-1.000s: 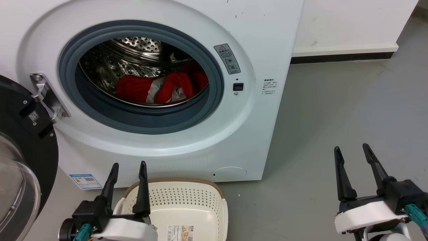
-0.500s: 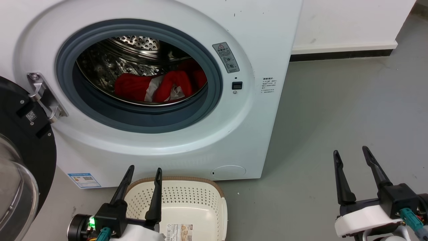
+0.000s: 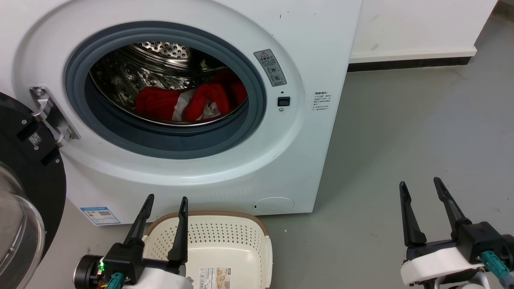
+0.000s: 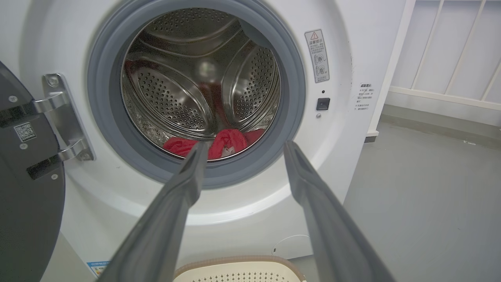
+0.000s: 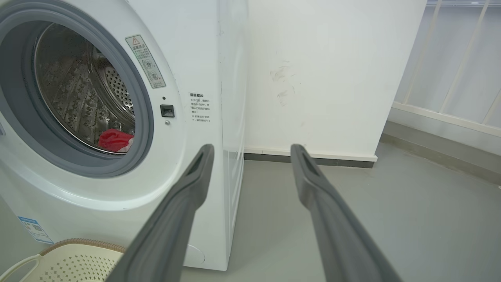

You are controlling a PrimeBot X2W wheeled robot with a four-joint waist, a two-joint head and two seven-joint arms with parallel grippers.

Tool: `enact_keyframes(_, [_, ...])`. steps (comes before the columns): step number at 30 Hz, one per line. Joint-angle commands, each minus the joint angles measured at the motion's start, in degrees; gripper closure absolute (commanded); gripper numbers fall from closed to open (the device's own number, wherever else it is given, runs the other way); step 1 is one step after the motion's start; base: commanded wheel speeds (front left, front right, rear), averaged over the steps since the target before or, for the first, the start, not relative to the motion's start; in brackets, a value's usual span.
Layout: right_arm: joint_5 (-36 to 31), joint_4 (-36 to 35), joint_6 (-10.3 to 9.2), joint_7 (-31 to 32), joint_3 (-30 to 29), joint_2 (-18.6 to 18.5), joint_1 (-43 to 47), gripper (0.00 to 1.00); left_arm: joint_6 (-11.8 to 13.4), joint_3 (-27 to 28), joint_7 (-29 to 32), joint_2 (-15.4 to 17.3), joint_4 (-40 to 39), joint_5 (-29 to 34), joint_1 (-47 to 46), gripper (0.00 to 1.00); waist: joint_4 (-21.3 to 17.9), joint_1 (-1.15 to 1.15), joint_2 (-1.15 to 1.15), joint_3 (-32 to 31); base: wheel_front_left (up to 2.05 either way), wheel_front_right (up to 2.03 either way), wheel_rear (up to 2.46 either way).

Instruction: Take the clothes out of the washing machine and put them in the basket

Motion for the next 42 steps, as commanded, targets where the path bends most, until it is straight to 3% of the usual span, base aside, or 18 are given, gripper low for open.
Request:
enact_keyframes(1, [0.09,0.22,-0.04,-0.12,-0.08,0.09,-0.09,0.0,-0.21,0.25,-0.3,-0.08,-0.24,-0.01,0.21,0.0,0.04,0.0,0.0,-0.01,0.0,0.0,0.0])
enact_keyframes(19, [1.04,0.43,-0.04,-0.12,-0.54,0.09,-0.33,0.0,-0.25,0.76,-0.3,-0.35,-0.01,0.98,0.75,0.0,0.32,0.0,0.0,0.24,0.0,0.0,0.0])
enact_keyframes(24, [0.81,-0.24,-0.04,-0.12,-1.06,0.09,-1.31,0.0,1.03,1.28,-0.28,-0.34,0.27,1.14,-0.22,0.0,-0.24,0.0,0.0,2.07,0.0,0.0,0.0])
enact_keyframes(29, [1.1,-1.84,-0.04,-0.12,-2.13,0.09,-2.93,0.0,1.17,1.69,-0.24,-0.21,1.14,2.44,-2.86,0.0,-1.17,0.0,0.0,6.88,0.0,0.0,0.0])
enact_keyframes(34, [1.7,-3.17,-0.04,-0.11,-2.81,0.1,-5.44,0.0,0.52,2.73,-0.24,2.03,1.9,3.19,-8.64,0.0,-2.43,0.0,0.0,14.42,0.0,0.0,0.0])
enact_keyframes(42, [3.07,-6.0,-0.04,-0.11,-3.11,0.1,-10.52,0.0,-1.43,5.32,-0.24,9.76,7.1,-0.77,-24.7,0.0,-5.56,0.0,0.0,28.21,0.0,0.0,0.0])
